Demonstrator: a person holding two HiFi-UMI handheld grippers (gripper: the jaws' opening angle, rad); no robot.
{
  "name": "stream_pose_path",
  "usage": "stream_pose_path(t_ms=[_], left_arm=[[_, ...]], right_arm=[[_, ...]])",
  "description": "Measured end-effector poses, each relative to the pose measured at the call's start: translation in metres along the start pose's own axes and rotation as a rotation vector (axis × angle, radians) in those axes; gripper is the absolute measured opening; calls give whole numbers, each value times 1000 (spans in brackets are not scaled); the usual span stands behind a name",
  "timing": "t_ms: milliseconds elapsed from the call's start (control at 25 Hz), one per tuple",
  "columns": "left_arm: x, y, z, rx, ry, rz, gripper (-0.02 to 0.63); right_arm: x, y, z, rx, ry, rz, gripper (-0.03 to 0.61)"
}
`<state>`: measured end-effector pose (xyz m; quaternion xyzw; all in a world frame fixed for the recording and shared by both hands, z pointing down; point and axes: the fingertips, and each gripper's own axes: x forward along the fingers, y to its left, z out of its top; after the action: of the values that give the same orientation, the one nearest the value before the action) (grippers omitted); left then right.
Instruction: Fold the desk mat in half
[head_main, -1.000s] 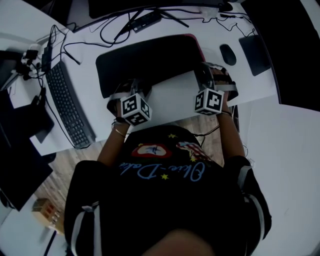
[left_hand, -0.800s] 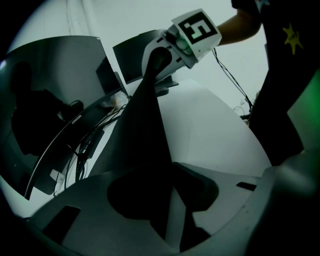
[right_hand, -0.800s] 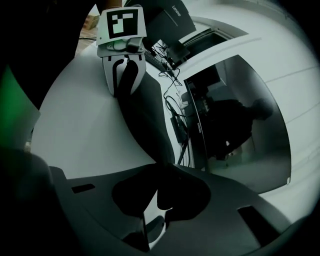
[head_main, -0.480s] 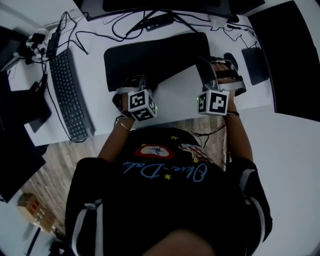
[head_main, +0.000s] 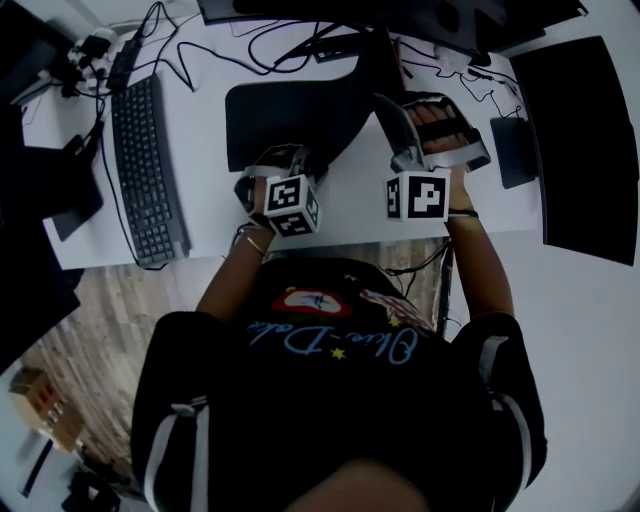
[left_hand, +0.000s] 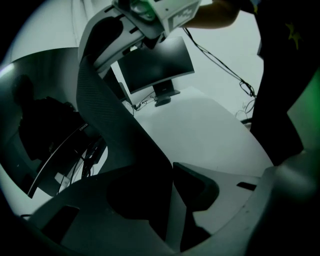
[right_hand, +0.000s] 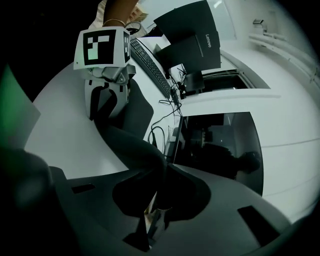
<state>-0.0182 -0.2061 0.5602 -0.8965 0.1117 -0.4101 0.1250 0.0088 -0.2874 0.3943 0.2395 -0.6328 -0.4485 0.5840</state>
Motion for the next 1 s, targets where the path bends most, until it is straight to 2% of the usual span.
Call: stream_pose_path(t_ms=[240, 480, 720, 840, 1000], left_arm=[[-25, 12, 7, -157, -106, 54, 126], [-65, 31, -26, -358, -130, 187, 126], [-95, 42, -60, -511, -139, 282, 126], [-110, 43, -76, -600, -150, 320, 126], [-126, 41, -97, -674, -148, 358, 126]], right_arm=[[11, -12, 26, -78, -60, -13, 38], [23, -9, 65, -233, -150, 6, 38], [35, 14, 116, -388, -265, 33, 40], [42, 31, 144, -385, -327, 65, 41], [50, 46, 170, -396, -371, 74, 43]])
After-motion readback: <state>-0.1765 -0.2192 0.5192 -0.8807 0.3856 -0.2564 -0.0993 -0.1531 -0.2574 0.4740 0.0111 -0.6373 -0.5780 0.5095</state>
